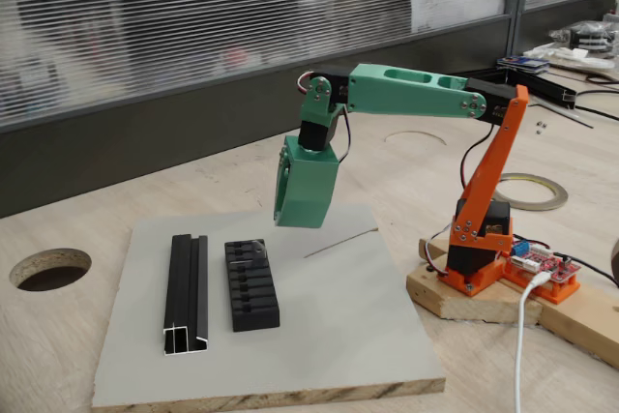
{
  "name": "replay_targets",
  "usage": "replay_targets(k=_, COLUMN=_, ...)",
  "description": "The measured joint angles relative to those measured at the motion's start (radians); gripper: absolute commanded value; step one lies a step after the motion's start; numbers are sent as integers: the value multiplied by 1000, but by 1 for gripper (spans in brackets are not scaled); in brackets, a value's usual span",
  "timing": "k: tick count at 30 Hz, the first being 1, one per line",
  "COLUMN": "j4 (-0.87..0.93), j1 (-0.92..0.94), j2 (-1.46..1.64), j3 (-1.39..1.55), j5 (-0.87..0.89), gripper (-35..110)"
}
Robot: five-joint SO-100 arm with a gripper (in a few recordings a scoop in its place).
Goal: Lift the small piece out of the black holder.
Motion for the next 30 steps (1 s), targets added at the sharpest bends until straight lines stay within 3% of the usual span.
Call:
replay_targets(k=10, j4=0, j1=0, j2=0, j3=0, j5=0, gripper=34)
replay_targets(k=30, j4=-77, j1=-72, j2=-81, j3=0, j5=-2, gripper=35)
